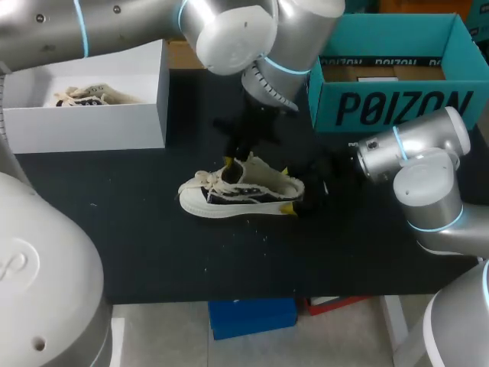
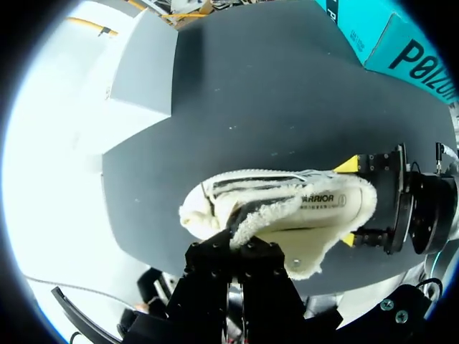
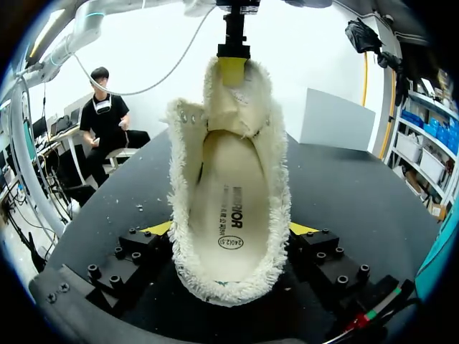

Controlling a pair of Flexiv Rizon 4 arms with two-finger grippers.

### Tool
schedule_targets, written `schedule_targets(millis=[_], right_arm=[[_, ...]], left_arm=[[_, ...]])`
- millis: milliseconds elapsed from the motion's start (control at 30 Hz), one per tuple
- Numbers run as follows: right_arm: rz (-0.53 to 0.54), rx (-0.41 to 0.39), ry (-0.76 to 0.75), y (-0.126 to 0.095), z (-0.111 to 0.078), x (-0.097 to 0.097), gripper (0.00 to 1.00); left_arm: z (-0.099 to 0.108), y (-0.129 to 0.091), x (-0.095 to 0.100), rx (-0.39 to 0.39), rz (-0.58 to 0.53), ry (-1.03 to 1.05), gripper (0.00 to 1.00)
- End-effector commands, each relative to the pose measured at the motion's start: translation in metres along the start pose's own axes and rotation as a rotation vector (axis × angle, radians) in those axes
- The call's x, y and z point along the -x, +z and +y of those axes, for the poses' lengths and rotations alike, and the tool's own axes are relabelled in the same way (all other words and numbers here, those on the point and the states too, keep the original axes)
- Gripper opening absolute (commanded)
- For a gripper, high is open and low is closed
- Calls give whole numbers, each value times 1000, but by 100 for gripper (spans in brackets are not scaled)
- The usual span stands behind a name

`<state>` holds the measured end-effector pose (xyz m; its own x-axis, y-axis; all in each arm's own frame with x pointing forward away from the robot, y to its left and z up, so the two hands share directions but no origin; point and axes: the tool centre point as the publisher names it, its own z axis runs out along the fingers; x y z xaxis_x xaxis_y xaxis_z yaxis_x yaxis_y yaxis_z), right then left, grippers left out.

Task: Take the shoe out of the shoebox, open the shoe tongue, remove and reinsert the insole, then place the shoe into the shoebox

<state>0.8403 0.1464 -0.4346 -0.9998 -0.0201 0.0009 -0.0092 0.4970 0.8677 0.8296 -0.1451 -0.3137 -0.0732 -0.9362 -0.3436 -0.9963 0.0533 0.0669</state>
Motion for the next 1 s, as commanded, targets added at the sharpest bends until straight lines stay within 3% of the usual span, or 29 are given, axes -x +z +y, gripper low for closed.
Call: schedule_targets(millis=[33, 500, 1000], right_arm=[[-1, -1, 0, 7, -5, 0, 0], [-1, -1, 0, 7, -5, 0, 0], [-1, -1, 0, 7, -5, 0, 0]], left_arm=[[7, 0, 18, -22, 91, 1, 0], [15, 28, 47, 11, 67, -7, 0], [22, 60, 50, 92, 14, -2, 0]])
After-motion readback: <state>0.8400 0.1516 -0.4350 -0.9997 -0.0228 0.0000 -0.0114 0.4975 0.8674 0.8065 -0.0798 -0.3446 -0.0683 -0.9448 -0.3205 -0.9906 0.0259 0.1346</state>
